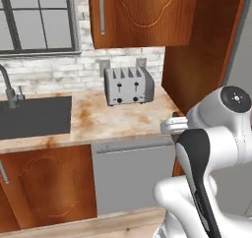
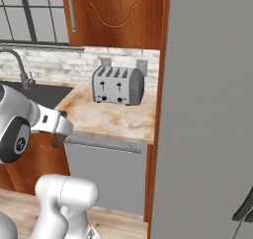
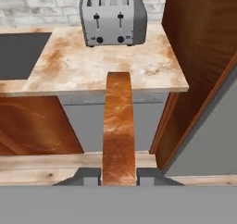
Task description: Start the toaster. Once the lever pops up, take the bread to the plate on the dining counter.
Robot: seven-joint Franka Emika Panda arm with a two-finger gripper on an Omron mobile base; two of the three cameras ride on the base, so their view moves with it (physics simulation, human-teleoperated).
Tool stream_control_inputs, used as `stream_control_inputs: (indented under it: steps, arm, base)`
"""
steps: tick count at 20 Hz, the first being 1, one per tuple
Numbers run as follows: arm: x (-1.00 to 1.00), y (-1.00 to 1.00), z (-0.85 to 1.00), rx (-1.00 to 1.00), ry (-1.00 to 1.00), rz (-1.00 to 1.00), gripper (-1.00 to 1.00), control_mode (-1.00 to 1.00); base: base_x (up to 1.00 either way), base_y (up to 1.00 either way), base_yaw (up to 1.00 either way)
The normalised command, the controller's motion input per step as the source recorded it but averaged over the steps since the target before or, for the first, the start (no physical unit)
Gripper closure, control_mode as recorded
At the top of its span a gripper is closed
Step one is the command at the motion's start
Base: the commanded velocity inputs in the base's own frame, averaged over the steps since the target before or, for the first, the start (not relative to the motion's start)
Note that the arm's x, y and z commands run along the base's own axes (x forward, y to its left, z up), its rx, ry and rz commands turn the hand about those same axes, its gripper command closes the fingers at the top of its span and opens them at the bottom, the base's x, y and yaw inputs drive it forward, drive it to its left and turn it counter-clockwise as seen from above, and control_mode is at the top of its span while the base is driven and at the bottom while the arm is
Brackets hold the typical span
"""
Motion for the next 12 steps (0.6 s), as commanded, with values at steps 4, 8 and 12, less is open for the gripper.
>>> stream_control_inputs:
  steps: [4, 8, 12]
  arm:
    - [0.00, 0.00, 0.00, 0.00, 0.00, 0.00, 1.00, 1.00]
    - [0.00, 0.00, 0.00, 0.00, 0.00, 0.00, 1.00, 1.00]
    - [0.00, 0.00, 0.00, 0.00, 0.00, 0.00, 1.00, 1.00]
  base:
    - [-0.50, 0.36, 0.33]
    - [-0.22, 0.39, 0.63]
    - [-0.18, 0.32, 0.87]
